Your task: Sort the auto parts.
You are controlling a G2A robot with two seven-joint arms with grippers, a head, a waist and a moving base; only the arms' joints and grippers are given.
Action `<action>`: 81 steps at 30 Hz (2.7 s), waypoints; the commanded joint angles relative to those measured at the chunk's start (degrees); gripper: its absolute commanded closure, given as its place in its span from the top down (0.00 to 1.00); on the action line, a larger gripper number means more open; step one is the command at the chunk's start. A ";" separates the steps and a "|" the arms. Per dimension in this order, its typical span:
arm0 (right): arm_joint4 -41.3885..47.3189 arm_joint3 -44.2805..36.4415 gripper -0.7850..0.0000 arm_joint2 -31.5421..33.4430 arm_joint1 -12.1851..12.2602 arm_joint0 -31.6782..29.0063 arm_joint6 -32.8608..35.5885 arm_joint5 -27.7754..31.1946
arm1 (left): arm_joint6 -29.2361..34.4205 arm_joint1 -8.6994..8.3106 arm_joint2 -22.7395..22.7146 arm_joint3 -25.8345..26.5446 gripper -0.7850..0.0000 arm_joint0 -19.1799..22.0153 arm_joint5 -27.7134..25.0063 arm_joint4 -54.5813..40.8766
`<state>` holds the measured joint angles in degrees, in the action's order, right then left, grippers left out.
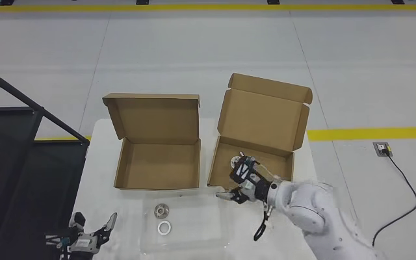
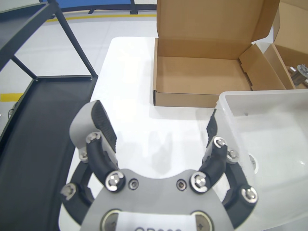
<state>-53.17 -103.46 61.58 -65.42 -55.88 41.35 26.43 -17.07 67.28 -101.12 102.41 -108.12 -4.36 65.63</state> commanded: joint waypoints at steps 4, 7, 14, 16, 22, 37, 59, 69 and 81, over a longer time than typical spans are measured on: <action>-0.10 -2.76 1.00 -7.43 -1.26 2.93 4.46 -1.31 | -1.00 0.10 -1.47 -0.90 1.00 -0.65 -0.97 -0.72; -1.73 -2.50 1.00 -11.97 -2.45 5.81 6.19 -4.84 | -0.40 -0.05 -2.40 -1.61 1.00 -1.04 -4.24 -0.63; -1.73 -2.50 1.00 -11.97 -2.45 5.81 6.19 -4.84 | -0.46 -0.06 -2.57 -1.65 1.00 -1.05 -4.35 -0.69; -1.73 -2.50 1.00 -11.97 -2.45 5.81 6.19 -4.84 | -0.46 -0.06 -2.57 -1.65 1.00 -1.05 -4.35 -0.69; -2.60 -2.04 1.00 -11.60 -2.33 5.16 3.85 -3.75 | -0.46 -0.06 -2.57 -1.65 1.00 -1.05 -4.35 -0.69; 10.80 27.05 1.00 -39.72 -18.07 33.99 22.02 -7.76 | -0.46 -0.06 -2.57 -1.65 1.00 -1.05 -4.35 -0.69; 7.94 56.06 1.00 -51.84 -37.41 39.15 9.93 -4.73 | -0.46 -0.06 -2.57 -1.65 1.00 -1.05 -4.35 -0.69; 2.66 59.21 0.91 -51.84 -38.24 37.31 6.84 -2.53 | -0.46 -0.06 -2.57 -1.65 1.00 -1.05 -4.35 -0.69; -5.96 65.61 0.45 -51.84 -41.33 35.62 -2.21 -3.81 | -0.46 -0.06 -2.57 -1.65 1.00 -1.05 -4.35 -0.69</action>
<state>-58.44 -38.25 9.75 -106.55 -20.12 39.79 23.30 -17.53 67.22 -103.69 100.76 -109.17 -8.70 64.95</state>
